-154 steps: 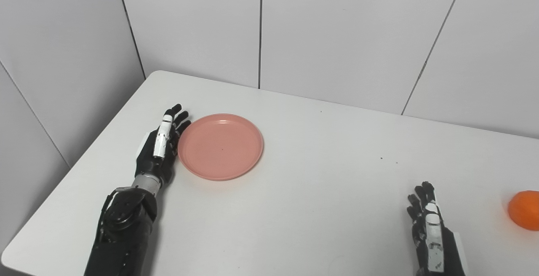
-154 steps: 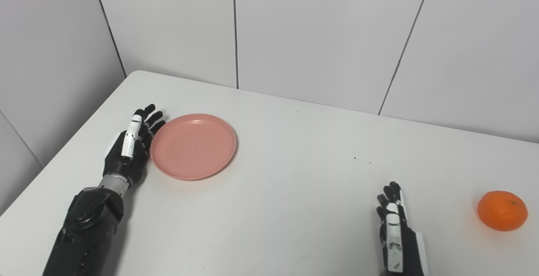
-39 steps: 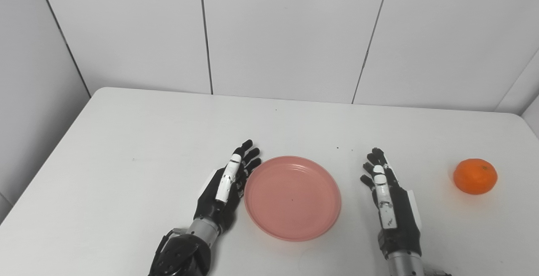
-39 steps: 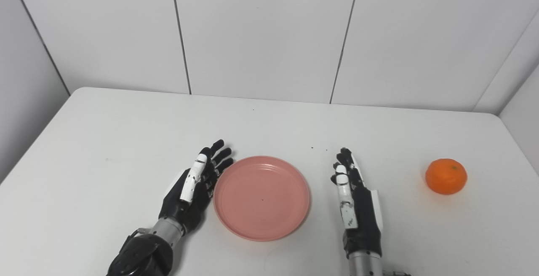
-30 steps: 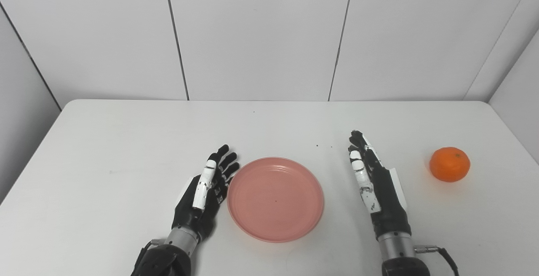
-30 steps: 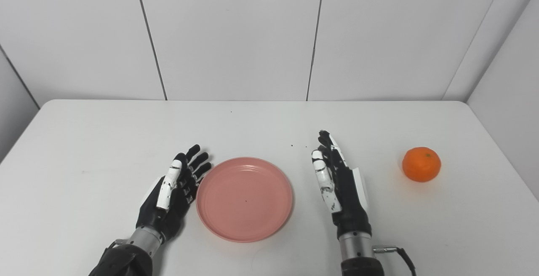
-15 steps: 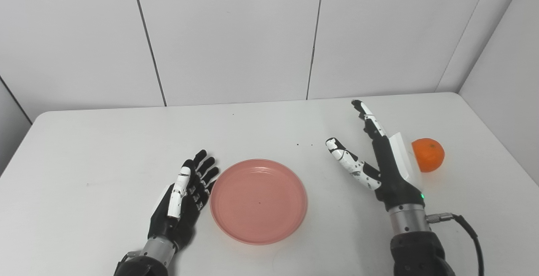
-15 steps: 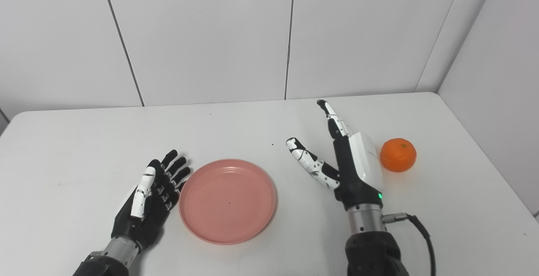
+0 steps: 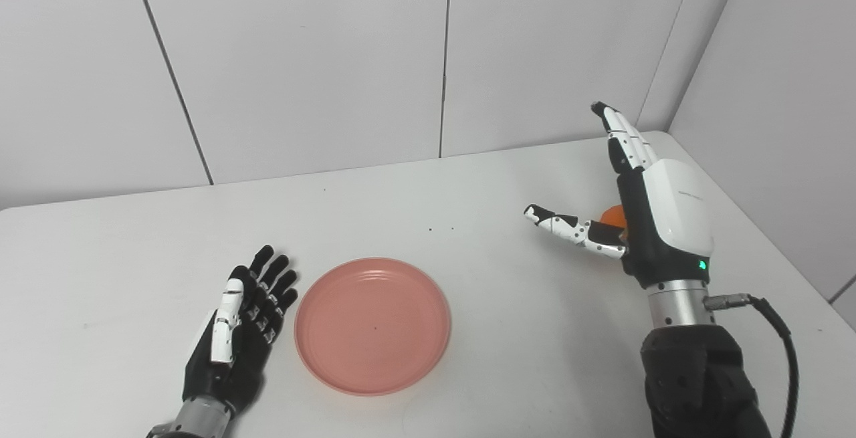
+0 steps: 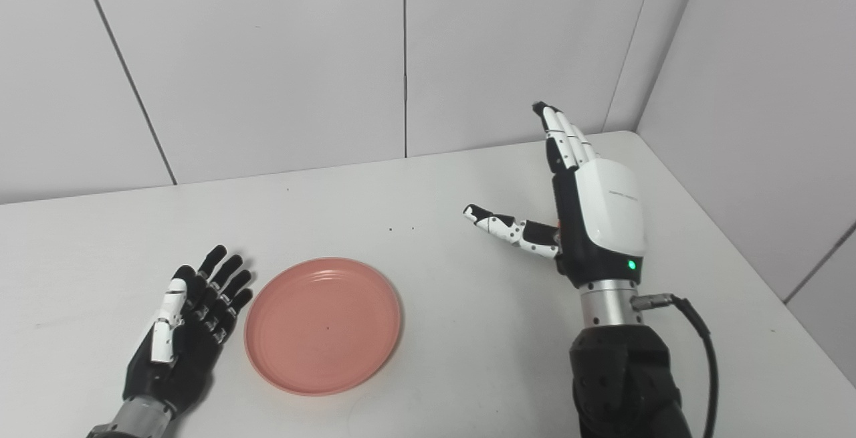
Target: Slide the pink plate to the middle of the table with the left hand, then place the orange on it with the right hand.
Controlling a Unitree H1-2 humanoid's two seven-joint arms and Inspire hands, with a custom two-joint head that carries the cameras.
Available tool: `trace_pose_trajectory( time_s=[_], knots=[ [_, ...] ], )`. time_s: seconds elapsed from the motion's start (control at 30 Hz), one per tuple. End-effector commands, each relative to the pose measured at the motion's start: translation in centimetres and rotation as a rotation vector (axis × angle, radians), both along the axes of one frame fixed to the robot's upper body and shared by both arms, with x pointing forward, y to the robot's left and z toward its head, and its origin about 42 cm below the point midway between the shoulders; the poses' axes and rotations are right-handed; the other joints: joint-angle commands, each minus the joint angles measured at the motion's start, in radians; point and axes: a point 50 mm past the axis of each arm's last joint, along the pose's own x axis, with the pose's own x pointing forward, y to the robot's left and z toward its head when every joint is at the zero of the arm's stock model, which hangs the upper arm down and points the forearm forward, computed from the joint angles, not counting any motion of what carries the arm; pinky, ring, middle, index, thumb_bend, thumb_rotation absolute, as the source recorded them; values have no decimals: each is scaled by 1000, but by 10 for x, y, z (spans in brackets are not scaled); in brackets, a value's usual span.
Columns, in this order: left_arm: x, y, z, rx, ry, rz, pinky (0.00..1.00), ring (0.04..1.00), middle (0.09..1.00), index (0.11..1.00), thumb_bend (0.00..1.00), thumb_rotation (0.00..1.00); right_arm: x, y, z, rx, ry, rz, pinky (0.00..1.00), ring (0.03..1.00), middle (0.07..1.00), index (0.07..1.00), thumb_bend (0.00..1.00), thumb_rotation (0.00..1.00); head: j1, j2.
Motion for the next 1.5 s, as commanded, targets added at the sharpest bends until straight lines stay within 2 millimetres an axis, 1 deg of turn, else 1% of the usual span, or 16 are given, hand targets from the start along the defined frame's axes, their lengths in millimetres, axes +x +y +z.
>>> trace_pose_trajectory(
  time_s=[0.0,0.07,0.13,0.33,0.5,0.73,0.9,1.0,1.07,1.23,1.47],
  knots=[
    [1,6,-2,4,-2,-4,989,967,972,965,383,1000,-3,-8,18,-37,-58,-62,785,882,927,934,802,611,-4,-3],
    [2,8,-3,-1,0,-7,993,970,976,969,380,1000,-3,-12,22,-52,-60,-92,782,880,926,935,809,608,-11,-6],
    [2,9,-2,-1,3,-6,992,971,977,971,372,1000,-3,-15,24,-56,-60,-112,790,885,927,938,810,584,-12,-10],
    [2,12,-3,-5,12,-4,991,971,976,971,346,1000,-4,-27,25,-78,-19,-190,775,880,927,936,825,562,-30,-20],
    [2,14,-4,-5,13,-2,990,970,977,973,337,1000,-3,-34,24,-85,18,-247,766,877,927,937,862,534,-46,-26],
    [2,15,-4,-13,28,8,988,969,978,974,328,1000,2,-45,17,-78,73,-295,768,886,927,947,918,565,-53,-29],
    [1,14,-4,-4,26,2,984,969,979,976,324,1000,6,-52,9,-66,119,-304,739,871,917,943,953,578,-50,-32],
    [1,14,-4,1,28,6,980,966,976,974,326,1000,9,-55,5,-60,151,-301,738,872,927,956,949,582,-52,-33],
    [0,14,-3,2,27,7,979,964,974,973,321,1000,12,-57,2,-60,170,-305,724,868,925,957,941,568,-52,-33],
    [0,13,-4,-7,26,2,987,968,977,976,318,1000,16,-63,-5,-66,201,-306,761,885,925,955,946,573,-52,-32],
    [-1,13,-4,-5,35,7,981,964,972,968,324,1000,22,-69,-14,-50,241,-305,753,874,909,942,961,559,-44,-29]
  ],
)
